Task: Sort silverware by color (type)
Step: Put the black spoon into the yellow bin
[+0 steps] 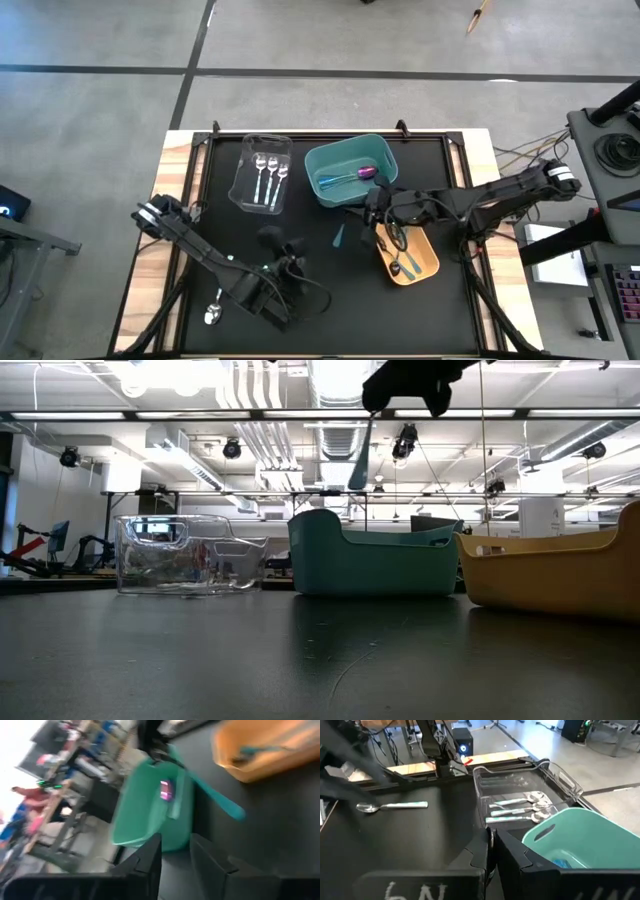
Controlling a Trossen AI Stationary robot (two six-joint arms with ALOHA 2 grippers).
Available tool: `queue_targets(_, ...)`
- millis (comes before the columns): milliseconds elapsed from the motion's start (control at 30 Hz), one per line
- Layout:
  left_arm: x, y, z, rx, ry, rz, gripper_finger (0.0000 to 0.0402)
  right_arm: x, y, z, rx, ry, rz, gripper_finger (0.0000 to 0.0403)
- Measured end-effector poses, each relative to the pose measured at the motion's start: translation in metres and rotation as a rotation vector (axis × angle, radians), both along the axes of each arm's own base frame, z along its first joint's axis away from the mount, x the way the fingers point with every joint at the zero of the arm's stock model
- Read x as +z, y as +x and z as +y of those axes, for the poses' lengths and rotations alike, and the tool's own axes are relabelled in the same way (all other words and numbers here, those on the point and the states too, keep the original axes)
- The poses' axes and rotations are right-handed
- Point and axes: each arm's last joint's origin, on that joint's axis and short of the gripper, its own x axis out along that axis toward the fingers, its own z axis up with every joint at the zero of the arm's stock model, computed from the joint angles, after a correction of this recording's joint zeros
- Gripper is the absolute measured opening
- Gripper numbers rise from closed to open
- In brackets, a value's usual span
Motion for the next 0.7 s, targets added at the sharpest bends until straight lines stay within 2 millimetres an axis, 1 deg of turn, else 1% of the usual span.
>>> queue_targets(100,-0.003,0.005,-0.006,-0.086,-0.061,0.088,0.0067,0.001,-0.003,0.0,0.003,0.004,0.011,0.0013)
queue_targets(167,-0.006,0.01,-0.011,-0.18,-0.105,0.15,0.0055,0.0,-0.003,0.001,0.01,0.003,0.015,0.0013)
queue_targets(233,-0.009,0.017,-0.018,-0.324,-0.138,0.207,0.0042,-0.001,-0.003,0.002,0.022,0.003,0.024,0.0013)
queue_targets(300,-0.016,0.023,-0.027,-0.518,-0.155,0.259,0.0031,-0.001,-0.002,0.004,0.038,0.009,0.025,0.0013)
queue_targets(400,-0.028,0.032,-0.033,-0.784,-0.194,0.262,0.0012,-0.002,-0.003,0.009,0.06,-0.003,0.029,0.0013)
queue_targets(467,-0.033,0.036,-0.026,-0.856,-0.238,0.234,0.0003,-0.001,-0.004,0.014,0.082,-0.009,0.029,0.0013)
queue_targets(533,-0.034,0.036,-0.014,-0.859,-0.273,0.189,0.0002,-0.002,-0.005,0.021,0.11,-0.019,0.032,0.0013)
queue_targets(600,-0.037,0.032,-0.002,-0.833,-0.3,0.13,0.0001,-0.002,-0.007,0.027,0.139,-0.031,0.04,0.0013)
queue_targets(700,-0.037,0.021,0.014,-0.833,-0.337,0.007,0.0,-0.004,-0.01,0.034,0.171,-0.04,0.061,0.0013)
